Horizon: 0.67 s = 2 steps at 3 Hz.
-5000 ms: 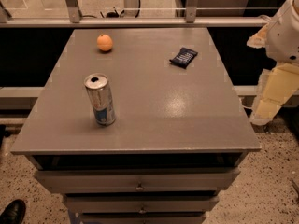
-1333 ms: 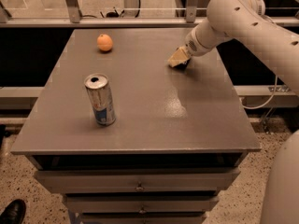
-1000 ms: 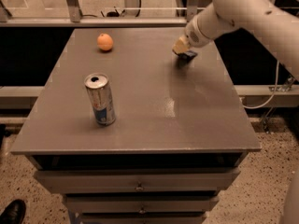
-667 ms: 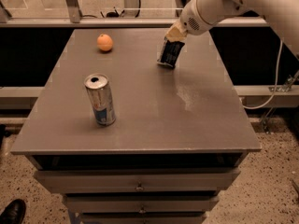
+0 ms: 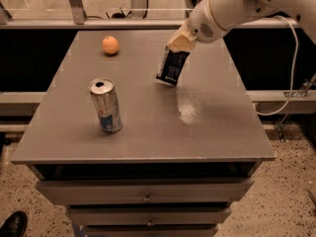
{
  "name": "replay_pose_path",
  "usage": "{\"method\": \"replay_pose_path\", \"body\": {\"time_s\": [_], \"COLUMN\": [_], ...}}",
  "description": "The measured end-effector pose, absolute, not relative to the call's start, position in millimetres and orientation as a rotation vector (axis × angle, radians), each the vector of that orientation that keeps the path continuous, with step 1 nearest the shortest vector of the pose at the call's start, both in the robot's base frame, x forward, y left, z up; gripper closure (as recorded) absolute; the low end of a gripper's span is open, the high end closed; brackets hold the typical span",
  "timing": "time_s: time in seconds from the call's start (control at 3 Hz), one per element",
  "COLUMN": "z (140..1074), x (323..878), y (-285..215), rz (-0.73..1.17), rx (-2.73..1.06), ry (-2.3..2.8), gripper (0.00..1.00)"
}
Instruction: Move rxbar blueberry near redbull can
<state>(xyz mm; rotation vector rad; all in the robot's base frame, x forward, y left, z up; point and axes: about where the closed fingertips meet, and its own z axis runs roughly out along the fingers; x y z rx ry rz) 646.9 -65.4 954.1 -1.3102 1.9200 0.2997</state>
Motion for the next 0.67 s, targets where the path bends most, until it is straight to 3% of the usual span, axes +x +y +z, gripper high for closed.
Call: {"method": "replay_pose_path", "body": {"time_s": [0.67], "z": [934], "x": [573], "y": [-23], "rz": [0.485], "rx": [-1.414], "ry": [1.875], "gripper": [1.0]}}
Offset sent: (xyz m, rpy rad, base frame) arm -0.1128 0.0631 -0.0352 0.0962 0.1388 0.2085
